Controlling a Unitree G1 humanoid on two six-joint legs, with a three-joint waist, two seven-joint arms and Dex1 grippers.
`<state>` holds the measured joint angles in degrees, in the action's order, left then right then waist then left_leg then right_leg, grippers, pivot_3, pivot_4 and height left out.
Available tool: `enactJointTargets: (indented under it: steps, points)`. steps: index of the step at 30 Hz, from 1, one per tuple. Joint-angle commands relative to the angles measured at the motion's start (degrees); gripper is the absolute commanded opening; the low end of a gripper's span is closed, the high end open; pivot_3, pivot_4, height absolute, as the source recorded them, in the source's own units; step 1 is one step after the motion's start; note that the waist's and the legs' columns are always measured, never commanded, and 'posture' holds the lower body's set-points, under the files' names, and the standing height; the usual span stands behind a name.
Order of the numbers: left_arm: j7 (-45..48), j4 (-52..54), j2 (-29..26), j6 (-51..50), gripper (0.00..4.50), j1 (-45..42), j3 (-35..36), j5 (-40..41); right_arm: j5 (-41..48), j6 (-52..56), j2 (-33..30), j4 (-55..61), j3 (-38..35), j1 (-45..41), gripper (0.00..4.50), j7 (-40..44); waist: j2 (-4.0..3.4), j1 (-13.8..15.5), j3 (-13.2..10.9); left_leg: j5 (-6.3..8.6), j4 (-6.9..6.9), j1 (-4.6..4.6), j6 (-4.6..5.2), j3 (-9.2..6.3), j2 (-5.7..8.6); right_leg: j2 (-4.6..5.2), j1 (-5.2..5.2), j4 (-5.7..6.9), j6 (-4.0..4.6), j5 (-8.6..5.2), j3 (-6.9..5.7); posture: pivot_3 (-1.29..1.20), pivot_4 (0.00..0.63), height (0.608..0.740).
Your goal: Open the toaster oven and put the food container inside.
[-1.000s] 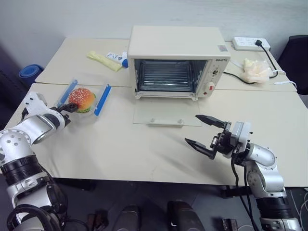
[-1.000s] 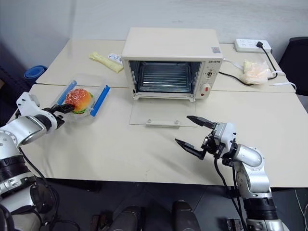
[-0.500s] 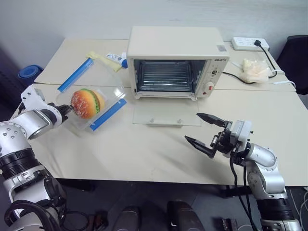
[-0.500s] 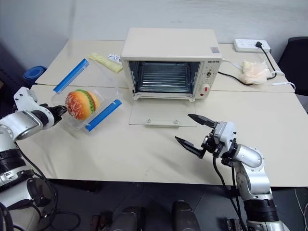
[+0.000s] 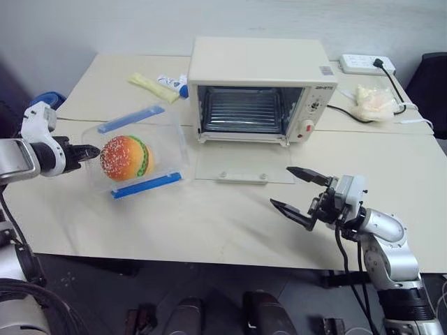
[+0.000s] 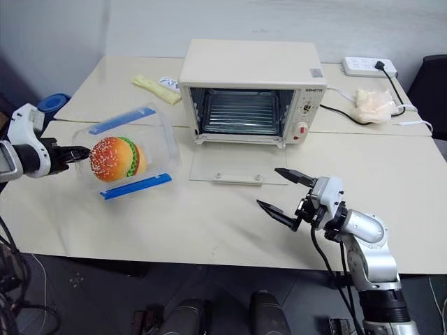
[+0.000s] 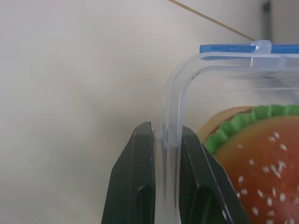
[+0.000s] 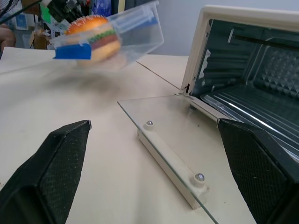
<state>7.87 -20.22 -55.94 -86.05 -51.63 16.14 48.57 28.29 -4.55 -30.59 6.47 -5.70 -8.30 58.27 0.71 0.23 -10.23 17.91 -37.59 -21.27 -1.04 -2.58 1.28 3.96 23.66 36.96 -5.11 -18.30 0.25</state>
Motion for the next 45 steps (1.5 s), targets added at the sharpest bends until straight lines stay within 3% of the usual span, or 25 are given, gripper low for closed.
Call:
enactJointTargets:
  steps: [1, 14, 21, 31, 45]
  points:
    - [5.96, 0.17, 0.39, -1.99, 0.25, -5.93, -7.04, -2.59, 1.58, 0.84, -1.81, 2.70, -3.28, 2.10, 4.50, -0.10, 0.00, 0.04, 0.00, 0.01, 0.00, 0.01, 0.02, 0.01, 0.02, 0.01, -0.03, -0.03, 0.00, 0.00, 0.01, 0.00, 0.150, 0.740]
    - [5.39, -10.90, 22.60, 3.25, 0.25, -23.22, -12.63, -16.39, 1.26, 2.60, -0.36, 12.60, -5.30, 12.81, 4.50, -6.67, 0.11, -0.38, -0.07, 0.00, -0.05, -0.05, 0.04, 0.17, -0.04, -0.12, 0.04, 0.08, -0.02, 0.01, 0.08, 0.00, 0.150, 0.740]
    - [3.10, -16.95, 30.87, 7.31, 0.25, -28.08, -12.44, -22.38, 0.98, 2.26, 0.88, 14.82, -5.06, 15.02, 4.50, -9.93, 0.17, -0.16, -0.10, 0.00, -0.08, -0.04, 0.03, 0.20, -0.04, -0.14, 0.04, 0.07, -0.03, 0.01, 0.09, 0.00, 0.150, 0.740]
    - [-1.30, -27.65, 37.34, 14.40, 0.25, -32.18, -8.90, -28.17, -0.21, 1.35, 3.08, 16.10, -3.71, 15.22, 4.50, -12.74, 0.19, -0.07, -0.11, -0.02, -0.11, -0.02, 0.00, 0.20, -0.05, -0.17, 0.04, 0.08, -0.06, 0.03, 0.08, 0.00, 0.150, 0.740]
    - [2.22, -24.26, 36.25, 15.08, 4.47, -32.00, -4.06, -28.24, 0.25, 1.79, 2.83, 15.74, -5.56, 14.00, 4.50, -14.30, 0.21, -0.26, -0.13, -0.02, -0.12, -0.03, -0.01, 0.21, -0.07, -0.19, 0.05, 0.12, -0.07, 0.03, 0.09, 0.00, 0.150, 0.740]
